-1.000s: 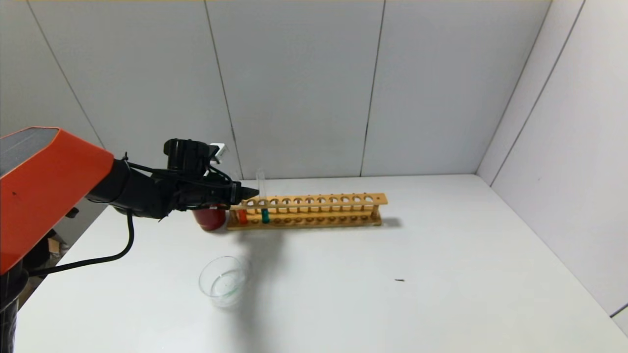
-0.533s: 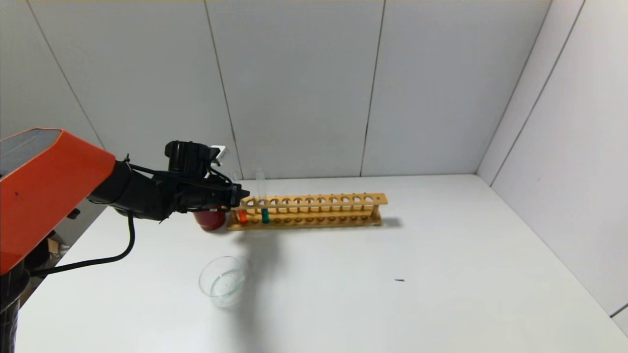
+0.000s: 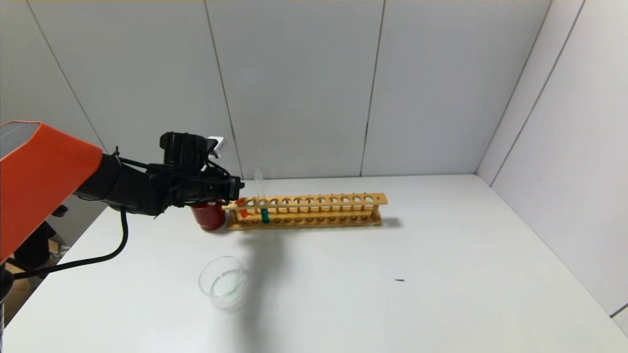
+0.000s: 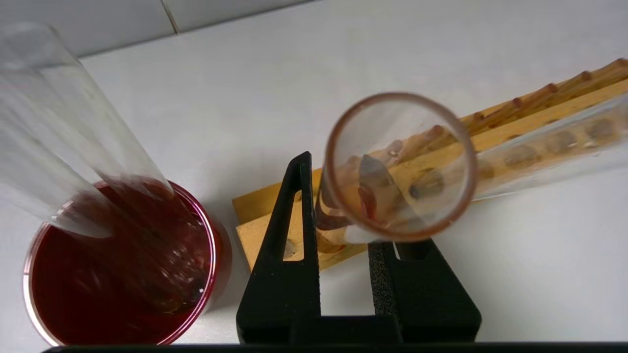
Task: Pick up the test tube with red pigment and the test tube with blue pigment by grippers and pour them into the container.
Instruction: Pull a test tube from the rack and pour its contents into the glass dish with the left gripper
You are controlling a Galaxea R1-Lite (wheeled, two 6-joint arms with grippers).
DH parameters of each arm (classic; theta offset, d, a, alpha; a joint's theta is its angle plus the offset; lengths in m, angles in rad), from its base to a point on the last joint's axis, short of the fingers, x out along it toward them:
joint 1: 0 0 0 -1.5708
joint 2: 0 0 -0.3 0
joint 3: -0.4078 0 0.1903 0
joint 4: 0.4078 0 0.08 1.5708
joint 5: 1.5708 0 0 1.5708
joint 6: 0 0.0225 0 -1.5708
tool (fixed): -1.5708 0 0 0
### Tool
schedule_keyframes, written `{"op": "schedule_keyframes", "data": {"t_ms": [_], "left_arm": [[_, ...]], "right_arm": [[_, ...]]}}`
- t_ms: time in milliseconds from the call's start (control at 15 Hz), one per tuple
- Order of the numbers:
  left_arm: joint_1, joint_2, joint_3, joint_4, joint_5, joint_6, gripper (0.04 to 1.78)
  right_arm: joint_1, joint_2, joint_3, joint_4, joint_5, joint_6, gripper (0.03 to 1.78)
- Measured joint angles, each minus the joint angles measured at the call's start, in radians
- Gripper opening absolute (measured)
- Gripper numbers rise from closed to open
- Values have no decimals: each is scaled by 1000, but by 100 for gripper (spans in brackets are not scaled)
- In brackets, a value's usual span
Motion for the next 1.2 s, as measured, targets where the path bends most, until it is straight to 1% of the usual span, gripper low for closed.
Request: {"op": "schedule_keyframes", "data": {"t_ms": [267,467,667,800,1000,1200], "left_arm": [[-1,-98,-30,74,-1,9,33],[-2,-200,-42,145,-1,71,33],[3,-322,8,160,-2,140,33],[22,-416,102,163,-6,257,33],[70,-529,263,163,-7,499,33],[140,-573,368,128,-19,741,33]], "right_arm": [[0,0,0,0,0,0,175],[0,0,0,0,0,0,175],[0,0,0,0,0,0,175],[0,0,0,0,0,0,175],[0,0,0,0,0,0,175],[0,0,0,0,0,0,175]]}}
